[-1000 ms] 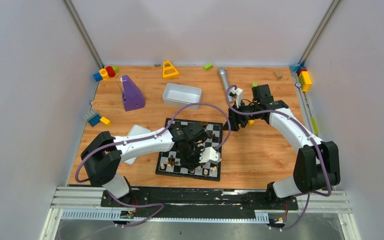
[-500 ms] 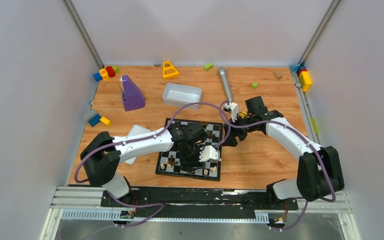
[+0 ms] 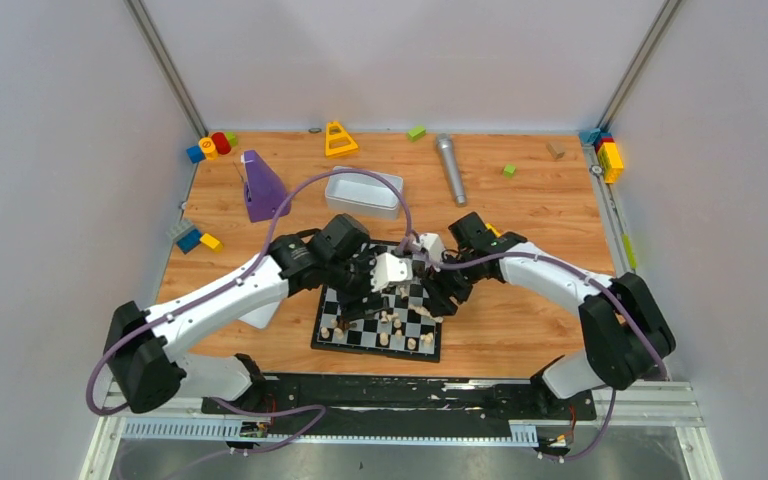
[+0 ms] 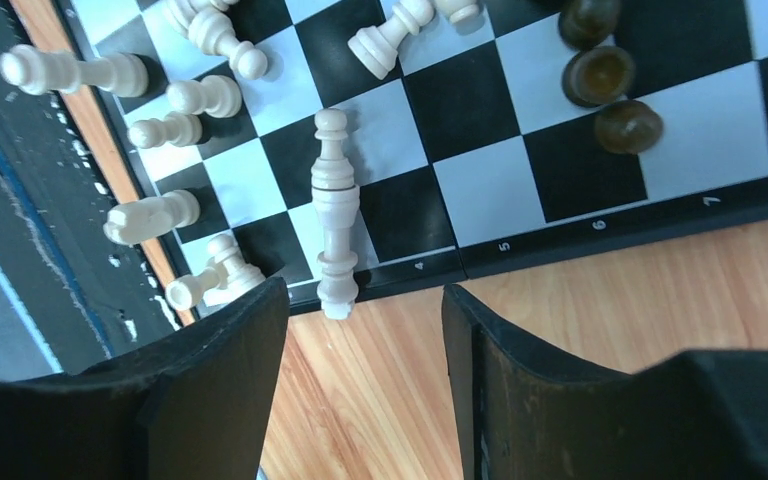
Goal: Set up the chess pieces on the board
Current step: Place the chess piece on the chessboard, then pick up the chess piece from the chessboard.
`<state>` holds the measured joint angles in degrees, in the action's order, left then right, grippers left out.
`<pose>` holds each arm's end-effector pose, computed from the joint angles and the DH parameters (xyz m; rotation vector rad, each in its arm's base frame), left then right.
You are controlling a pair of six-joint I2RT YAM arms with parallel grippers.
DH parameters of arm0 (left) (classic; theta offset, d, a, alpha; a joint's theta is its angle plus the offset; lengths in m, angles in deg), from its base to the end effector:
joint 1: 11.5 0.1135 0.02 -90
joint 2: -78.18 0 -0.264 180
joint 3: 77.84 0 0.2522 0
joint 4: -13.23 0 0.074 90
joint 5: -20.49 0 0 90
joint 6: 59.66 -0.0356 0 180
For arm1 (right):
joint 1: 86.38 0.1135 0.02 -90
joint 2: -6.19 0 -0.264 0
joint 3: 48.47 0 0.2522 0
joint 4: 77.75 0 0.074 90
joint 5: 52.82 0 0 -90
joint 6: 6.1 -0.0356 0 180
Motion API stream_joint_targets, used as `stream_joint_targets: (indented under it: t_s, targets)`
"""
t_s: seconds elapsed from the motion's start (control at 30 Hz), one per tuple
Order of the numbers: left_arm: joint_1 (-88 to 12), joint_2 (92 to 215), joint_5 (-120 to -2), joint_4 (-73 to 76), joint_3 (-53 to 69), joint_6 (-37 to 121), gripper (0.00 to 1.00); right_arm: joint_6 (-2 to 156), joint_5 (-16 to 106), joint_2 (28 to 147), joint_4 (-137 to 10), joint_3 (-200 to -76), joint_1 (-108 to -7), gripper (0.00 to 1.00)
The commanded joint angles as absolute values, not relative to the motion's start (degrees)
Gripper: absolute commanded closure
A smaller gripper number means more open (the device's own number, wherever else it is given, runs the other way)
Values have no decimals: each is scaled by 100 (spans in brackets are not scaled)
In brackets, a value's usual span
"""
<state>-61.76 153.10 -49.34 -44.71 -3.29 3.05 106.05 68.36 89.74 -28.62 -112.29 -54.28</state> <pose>0.1567 -0.2077 0.2754 1.7345 1.9492 -0.6015 0.2150 0.1567 0.1933 -1.3640 2.3524 0.7988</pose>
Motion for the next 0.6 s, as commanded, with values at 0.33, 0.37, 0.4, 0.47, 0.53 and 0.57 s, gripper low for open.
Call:
stream_joint_targets:
  t_s: [0.33,0.37,0.4,0.47,0.53,0.57]
  targets:
    - [-5361,14422,-4605,-4207,-533,556,19,10779,5893,9511,-3203,-11226,-4641,66]
    - [-5343,14416,-4600,-4191,-543,573,19,10788,5875,9527,-3203,-11240,-4631,68]
    - [-5312,14411,-4577,-4168,-544,578,19,10802,5874,9530,-3198,-11248,-4626,70]
    - [-5244,14410,-4528,-4128,-546,610,19,10817,5856,9513,-3200,-11237,-4606,73]
    - [-5158,14396,-4465,-4078,-550,639,19,10846,5822,9494,-3199,-11224,-4590,77]
    - [-5122,14385,-4434,-4056,-558,667,19,10857,5792,9481,-3200,-11216,-4580,79]
